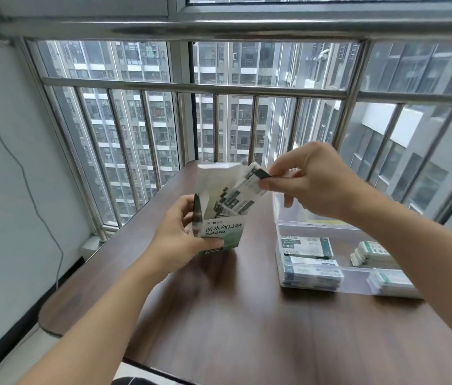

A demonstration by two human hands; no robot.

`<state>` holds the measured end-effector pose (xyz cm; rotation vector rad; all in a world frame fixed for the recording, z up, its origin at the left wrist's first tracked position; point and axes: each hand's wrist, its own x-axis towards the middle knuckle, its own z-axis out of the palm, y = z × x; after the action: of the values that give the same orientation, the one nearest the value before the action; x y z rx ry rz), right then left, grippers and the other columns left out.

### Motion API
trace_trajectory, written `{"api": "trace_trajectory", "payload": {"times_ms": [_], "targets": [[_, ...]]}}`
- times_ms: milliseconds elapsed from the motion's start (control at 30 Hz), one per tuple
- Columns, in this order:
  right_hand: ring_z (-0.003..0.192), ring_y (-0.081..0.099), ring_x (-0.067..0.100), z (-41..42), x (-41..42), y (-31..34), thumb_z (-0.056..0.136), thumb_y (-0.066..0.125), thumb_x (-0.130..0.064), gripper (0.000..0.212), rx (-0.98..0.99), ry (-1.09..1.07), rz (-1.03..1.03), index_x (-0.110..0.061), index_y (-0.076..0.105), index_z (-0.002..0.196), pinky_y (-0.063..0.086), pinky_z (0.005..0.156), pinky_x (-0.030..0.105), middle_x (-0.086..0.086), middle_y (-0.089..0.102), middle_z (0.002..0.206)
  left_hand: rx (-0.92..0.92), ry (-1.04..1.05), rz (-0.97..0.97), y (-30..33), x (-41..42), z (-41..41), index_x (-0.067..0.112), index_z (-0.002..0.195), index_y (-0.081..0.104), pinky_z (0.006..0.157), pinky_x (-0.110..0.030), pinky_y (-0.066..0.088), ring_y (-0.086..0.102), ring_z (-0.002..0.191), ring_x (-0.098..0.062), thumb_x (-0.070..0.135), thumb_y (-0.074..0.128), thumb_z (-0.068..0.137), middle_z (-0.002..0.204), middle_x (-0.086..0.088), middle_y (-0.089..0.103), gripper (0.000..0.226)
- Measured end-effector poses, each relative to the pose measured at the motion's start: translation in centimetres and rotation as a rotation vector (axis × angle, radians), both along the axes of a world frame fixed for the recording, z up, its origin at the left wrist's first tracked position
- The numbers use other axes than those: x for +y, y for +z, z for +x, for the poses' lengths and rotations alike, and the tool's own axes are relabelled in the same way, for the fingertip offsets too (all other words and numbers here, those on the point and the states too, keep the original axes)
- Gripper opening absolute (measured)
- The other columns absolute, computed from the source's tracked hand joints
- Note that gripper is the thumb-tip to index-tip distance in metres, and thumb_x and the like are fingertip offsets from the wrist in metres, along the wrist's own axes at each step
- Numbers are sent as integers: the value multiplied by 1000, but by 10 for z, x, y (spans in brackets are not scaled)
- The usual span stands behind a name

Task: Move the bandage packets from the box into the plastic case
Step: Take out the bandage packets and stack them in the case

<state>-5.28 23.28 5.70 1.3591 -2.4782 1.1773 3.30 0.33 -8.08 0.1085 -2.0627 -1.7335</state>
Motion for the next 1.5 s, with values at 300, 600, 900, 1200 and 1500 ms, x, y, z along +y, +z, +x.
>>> {"api": "trace_trajectory", "payload": {"times_ms": [300,600,900,1200,1500], "targets": [[49,57,16,0,40,-21,75,78,-20,15,-519,28,-394,-7,80,81,39,39,24,13,71,73,-92,65,70,-19,3,-8,21,115,52,84,-26,58,68,108,-14,16,101,42,118,-4,68,88],[42,52,13,10,68,-50,70,77,-15,24,-500,141,-350,2,78,87,38,37,21,8,66,56,390,295,-90,46,33,51,20,121,59,112,-43,37,55,122,-11,47,60,83,123,4,62,47],[54,56,2,18,77,-32,78,76,-23,8,-260,240,-227,-28,76,83,44,55,13,-9,69,64,-434,-635,74,98,128,29,17,109,69,72,-37,59,71,77,-25,59,57,86,87,-13,71,49],[108,61,12,32,84,-33,65,90,-18,108,-15,42,75,-32,31,154,48,99,22,-7,60,119,-426,-564,559,96,166,-1,11,102,63,56,-23,44,50,58,-12,42,59,93,72,-1,52,32],[105,60,15,14,82,-29,63,95,-21,112,-297,70,66,-33,30,154,54,93,18,4,54,125,-409,-575,891,98,167,-22,9,117,55,52,-17,49,43,61,-9,45,42,103,76,-1,45,40]]}}
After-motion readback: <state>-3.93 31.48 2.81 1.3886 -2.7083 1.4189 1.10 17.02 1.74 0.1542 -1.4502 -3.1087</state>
